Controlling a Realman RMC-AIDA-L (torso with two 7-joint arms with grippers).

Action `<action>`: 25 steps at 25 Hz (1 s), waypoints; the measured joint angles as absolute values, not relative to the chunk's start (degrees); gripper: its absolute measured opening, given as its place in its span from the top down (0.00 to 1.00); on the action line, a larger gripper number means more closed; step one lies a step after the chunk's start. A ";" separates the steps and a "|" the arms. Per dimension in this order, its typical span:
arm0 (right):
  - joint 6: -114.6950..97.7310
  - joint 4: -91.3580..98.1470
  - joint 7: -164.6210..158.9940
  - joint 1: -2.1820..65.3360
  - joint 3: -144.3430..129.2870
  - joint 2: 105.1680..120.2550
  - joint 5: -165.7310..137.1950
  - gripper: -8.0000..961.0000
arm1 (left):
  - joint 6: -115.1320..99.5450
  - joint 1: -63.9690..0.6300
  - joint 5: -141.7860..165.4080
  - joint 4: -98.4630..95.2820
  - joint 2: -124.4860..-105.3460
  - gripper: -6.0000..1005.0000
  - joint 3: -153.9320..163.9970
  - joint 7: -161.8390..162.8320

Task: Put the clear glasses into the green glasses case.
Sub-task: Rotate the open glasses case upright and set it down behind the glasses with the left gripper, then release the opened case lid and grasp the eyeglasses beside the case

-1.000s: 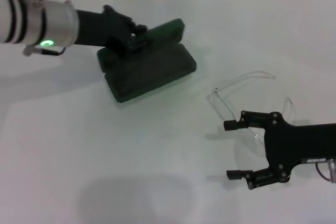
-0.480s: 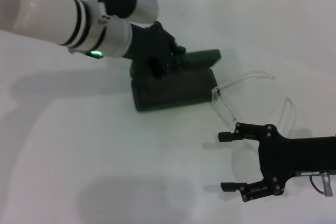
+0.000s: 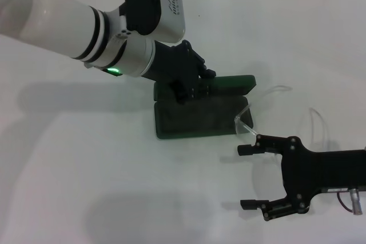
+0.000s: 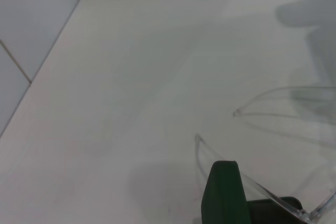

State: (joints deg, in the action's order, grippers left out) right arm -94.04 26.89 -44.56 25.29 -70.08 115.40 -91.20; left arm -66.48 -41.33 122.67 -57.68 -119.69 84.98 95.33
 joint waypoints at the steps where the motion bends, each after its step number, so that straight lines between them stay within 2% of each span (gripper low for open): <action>1: -94.04 26.89 -44.56 25.29 -70.09 115.40 -91.21 0.11 | -66.48 -41.21 122.68 -57.92 -119.70 0.73 85.11 95.28; 13: -94.02 26.90 -45.31 25.26 -69.71 115.39 -90.81 0.12 | -65.83 -37.51 122.37 -63.50 -119.76 0.71 84.42 96.16; 18: -93.96 31.71 -53.09 25.03 -69.71 115.36 -90.86 0.12 | -64.47 -29.58 114.08 -69.29 -119.94 0.51 84.51 93.51; 25: -94.71 58.68 -88.96 23.64 -71.26 115.49 -102.66 0.12 | -64.10 -16.68 91.88 -71.16 -119.63 0.51 80.53 78.83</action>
State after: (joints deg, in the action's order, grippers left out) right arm -94.71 58.68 -88.96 23.64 -71.26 115.49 -102.66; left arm -64.10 -16.67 91.88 -71.16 -119.63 80.53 78.83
